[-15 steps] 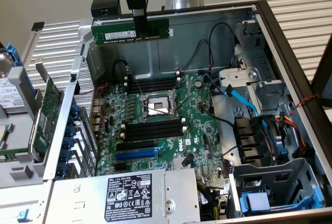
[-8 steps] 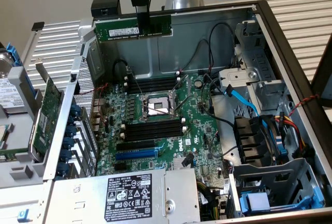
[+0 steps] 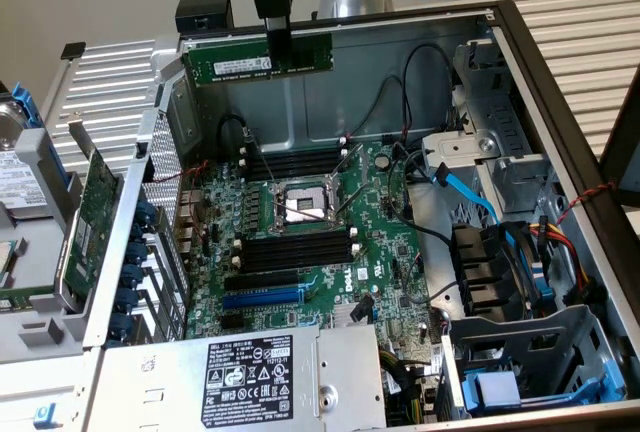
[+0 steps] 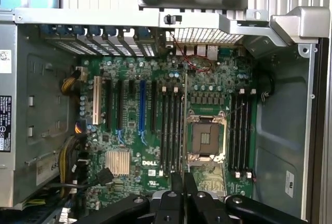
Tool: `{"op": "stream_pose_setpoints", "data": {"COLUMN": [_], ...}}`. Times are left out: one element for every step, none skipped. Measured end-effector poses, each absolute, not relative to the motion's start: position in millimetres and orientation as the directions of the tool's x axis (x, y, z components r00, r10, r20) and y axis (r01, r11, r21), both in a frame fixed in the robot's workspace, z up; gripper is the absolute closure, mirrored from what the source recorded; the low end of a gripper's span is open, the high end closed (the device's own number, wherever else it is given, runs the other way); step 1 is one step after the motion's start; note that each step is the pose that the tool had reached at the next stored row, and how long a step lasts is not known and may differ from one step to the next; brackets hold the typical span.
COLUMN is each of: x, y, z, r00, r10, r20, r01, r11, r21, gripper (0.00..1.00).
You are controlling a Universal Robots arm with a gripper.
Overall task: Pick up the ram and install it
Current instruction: 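Pick up the ram and move it above insertion slot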
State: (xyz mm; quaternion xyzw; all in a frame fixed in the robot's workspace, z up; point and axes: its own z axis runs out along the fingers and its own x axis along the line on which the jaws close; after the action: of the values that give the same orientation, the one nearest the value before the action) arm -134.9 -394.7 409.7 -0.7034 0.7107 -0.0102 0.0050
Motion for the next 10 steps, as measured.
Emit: {"op": "stream_pose_setpoints", "data": {"x": [-134.8, -134.7, -134.6, -134.1, -133.5, -132.7, -132.0, -131.2, -130.4, -129.5], "y": [-394.6, -394.6, -394.6, -394.6, -394.7, -394.5, -393.9, -393.3, -393.0, -393.0], "z": [409.4, 408.9, 408.3, 407.9, 407.5, 407.2, 406.6, 406.1, 405.8, 405.4], "r00": [-0.011, -0.011, -0.011, -0.01, -0.01, -0.01, -0.01, -0.011, -0.01, -0.01], "r10": [-1.0, -1.0, -1.0, -1.0, -1.0, -1.0, -1.0, -1.0, -1.0, -1.0], "r20": [0.007, 0.007, 0.007, 0.006, 0.006, 0.006, 0.006, 0.006, 0.006, 0.006], "r01": [-1.0, -1.0, -1.0, -1.0, -1.0, -1.0, -1.0, -1.0, -1.0, -1.0], "r11": [0.01, 0.01, 0.01, 0.01, 0.01, 0.01, 0.01, 0.01, 0.01, 0.01], "r21": [-0.022, -0.022, -0.022, -0.022, -0.022, -0.022, -0.022, -0.022, -0.022, -0.022], "gripper": [0.87, 0.87, 0.87, 0.87, 0.87, 0.87, 0.87, 0.87, 0.87, 0.87]}}
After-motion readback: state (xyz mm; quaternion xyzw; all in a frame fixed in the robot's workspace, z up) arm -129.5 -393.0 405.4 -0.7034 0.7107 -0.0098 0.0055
